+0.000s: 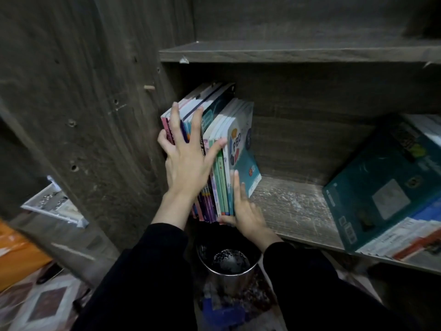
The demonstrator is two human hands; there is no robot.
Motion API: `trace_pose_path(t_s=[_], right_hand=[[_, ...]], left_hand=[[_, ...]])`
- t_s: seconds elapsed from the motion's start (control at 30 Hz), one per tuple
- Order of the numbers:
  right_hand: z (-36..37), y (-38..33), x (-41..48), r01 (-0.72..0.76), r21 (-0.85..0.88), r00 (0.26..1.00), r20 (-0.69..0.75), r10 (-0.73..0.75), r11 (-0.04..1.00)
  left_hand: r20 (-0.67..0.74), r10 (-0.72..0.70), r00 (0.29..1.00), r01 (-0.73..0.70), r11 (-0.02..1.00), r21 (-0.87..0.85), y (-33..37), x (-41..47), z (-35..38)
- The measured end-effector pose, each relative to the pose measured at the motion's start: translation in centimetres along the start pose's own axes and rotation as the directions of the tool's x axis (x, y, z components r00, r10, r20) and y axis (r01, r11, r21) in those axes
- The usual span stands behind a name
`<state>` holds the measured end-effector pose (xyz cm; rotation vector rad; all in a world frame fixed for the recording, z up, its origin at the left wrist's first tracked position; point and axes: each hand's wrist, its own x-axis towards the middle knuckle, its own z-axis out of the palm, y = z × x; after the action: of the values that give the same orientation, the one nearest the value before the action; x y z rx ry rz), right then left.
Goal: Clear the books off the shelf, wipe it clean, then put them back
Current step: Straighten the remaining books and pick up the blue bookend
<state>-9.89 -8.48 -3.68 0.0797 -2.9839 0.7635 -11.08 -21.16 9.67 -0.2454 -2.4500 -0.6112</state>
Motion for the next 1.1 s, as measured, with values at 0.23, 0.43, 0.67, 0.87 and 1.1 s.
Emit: trace_pose_path(t_s=[0.23,0.43,0.67,0.87,1.1], right_hand=[[-0.1,0.1,0.0,-0.022,-0.076,1.000,-0.022,0.021,0.997],[-0.9,0.1,-0.3,-0.017,-0.110,0.999,-0.030,0.014,0.994],[-1.3,-0.4,-0.1,-0.059,-0.149,0.998,0.016,0.062,0.987],[-5.5,0.5,-1.4,0.011,-0.029,0.996,0.084,-0.009,1.000],[-15.2,2.6,-5.1,-0.089,-0.277,0.958,-0.285,0.006,0.957]], left_hand=[[-0.090,0.051,0.995,-0.040,0.992,0.118,-0.1,0.1,1.1],[-0.121,0.079,0.990,-0.059,0.985,0.159,0.2,0.3,1.3],[-0.072,0.014,0.997,-0.002,0.986,0.166,0.3,0.5,0.4],[-0.045,-0.064,0.997,0.069,0.988,0.135,1.6,0.7,-0.2],[-0.043,-0.175,0.984,0.180,0.974,0.140,2.9,1.5,-0.4]])
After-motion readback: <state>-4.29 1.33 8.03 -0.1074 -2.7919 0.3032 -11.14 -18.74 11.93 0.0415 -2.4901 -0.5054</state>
